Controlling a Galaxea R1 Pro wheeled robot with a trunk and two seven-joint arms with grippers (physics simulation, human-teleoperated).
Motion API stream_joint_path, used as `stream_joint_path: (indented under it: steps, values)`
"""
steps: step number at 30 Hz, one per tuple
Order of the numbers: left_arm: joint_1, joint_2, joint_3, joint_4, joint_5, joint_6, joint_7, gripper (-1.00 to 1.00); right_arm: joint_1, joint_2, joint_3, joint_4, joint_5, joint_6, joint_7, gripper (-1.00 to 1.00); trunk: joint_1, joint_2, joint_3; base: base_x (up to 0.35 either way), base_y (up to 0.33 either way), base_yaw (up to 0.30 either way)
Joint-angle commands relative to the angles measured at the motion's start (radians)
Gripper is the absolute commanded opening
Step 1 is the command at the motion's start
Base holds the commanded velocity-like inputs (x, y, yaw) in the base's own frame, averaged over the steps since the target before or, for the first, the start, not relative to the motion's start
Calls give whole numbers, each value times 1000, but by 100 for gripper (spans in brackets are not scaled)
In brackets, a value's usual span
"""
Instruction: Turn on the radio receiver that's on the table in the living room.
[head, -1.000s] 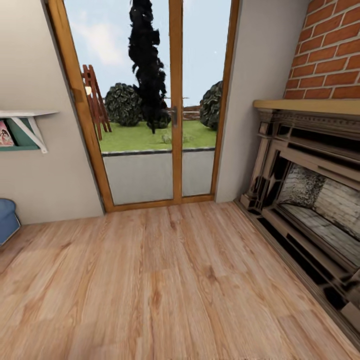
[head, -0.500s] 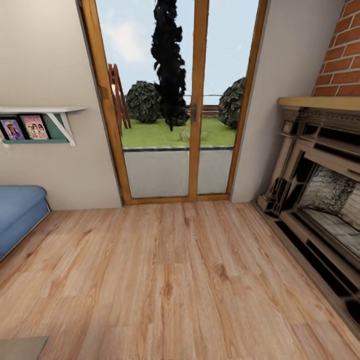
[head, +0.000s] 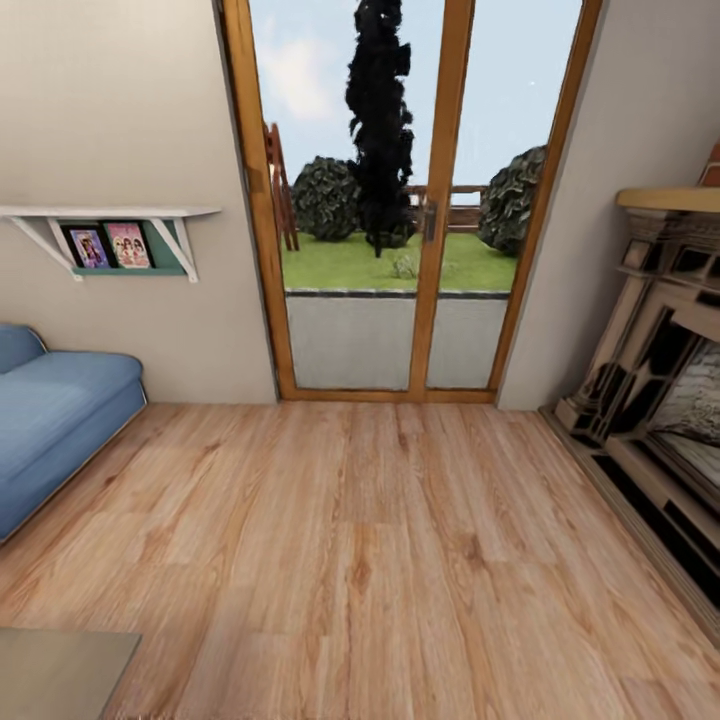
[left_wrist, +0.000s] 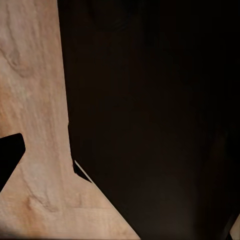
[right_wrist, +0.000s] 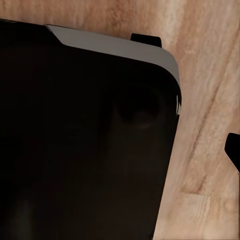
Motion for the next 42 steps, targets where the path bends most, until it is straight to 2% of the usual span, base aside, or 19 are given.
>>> stream_joint_path:
  steps: [1,42]
  values:
    - [0,0,0,0,0,0,0,100,0,0,0,0,0,0,0,100,0,0,-1,0,0,239]
    - [0,0,0,-12,-1,0,0,100,0,-1,0,-1,0,0,0,100,0,0,-36,0,0,240]
